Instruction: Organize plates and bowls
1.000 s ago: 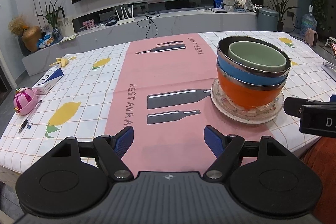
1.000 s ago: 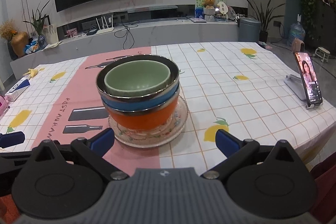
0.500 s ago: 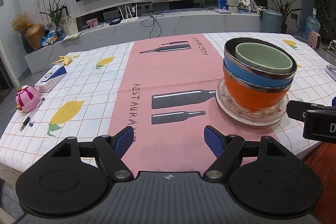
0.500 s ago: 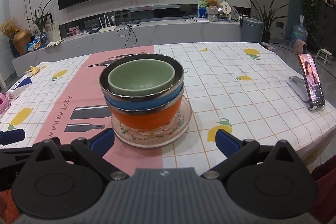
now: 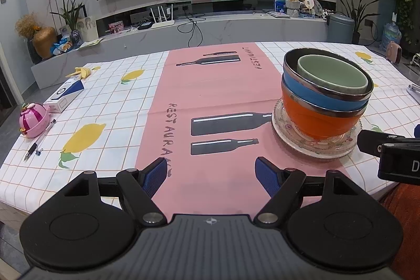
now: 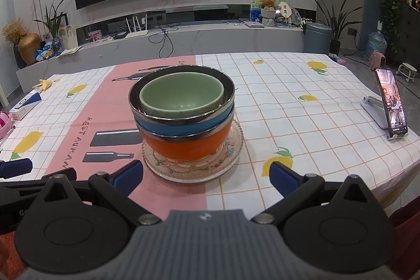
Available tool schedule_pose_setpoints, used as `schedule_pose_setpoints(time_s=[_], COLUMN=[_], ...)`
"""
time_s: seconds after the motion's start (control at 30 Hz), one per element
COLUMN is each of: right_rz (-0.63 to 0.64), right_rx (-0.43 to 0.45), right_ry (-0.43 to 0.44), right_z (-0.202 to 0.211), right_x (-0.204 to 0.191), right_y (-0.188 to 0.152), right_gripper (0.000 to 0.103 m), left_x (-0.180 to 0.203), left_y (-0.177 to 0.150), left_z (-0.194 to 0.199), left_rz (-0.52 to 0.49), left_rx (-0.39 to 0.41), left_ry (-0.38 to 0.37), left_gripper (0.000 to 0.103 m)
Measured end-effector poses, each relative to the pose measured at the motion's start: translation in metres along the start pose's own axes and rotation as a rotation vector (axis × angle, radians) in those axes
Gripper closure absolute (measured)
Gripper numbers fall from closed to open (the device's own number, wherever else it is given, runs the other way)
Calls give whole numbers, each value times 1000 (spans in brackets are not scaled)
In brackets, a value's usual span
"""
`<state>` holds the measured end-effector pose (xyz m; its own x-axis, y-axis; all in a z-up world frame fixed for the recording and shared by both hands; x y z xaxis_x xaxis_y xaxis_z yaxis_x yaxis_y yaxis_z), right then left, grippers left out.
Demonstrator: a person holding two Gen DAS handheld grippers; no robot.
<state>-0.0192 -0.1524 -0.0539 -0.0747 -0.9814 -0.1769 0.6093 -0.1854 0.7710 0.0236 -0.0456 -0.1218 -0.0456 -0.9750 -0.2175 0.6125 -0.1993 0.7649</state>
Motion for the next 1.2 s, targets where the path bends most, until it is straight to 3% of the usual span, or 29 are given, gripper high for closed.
schedule_pose_setpoints(time_s=[1.2], right_rz=[-6], right_rx=[-16], right_ry=[9], right_z=[-4], right_x=[-2], right_y=[-2], right_gripper=[3], left_x=[1], left_y=[0], left_z=[1], left_rz=[7], left_rx=[-2], left_ry=[-3], left_gripper=[14])
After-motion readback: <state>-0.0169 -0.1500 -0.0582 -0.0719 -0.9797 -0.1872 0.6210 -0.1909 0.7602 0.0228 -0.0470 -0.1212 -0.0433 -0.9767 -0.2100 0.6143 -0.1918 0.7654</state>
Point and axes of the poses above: each gripper's, at about its wrist camera, not at the fingertips, and z roughly against the way its jaws point, x to its right, y to its top, the point moved 7 cm from there along -z, roughly the way its jaws point, and after that the axes turned 11 degrees about y, right-handed, at the moved point
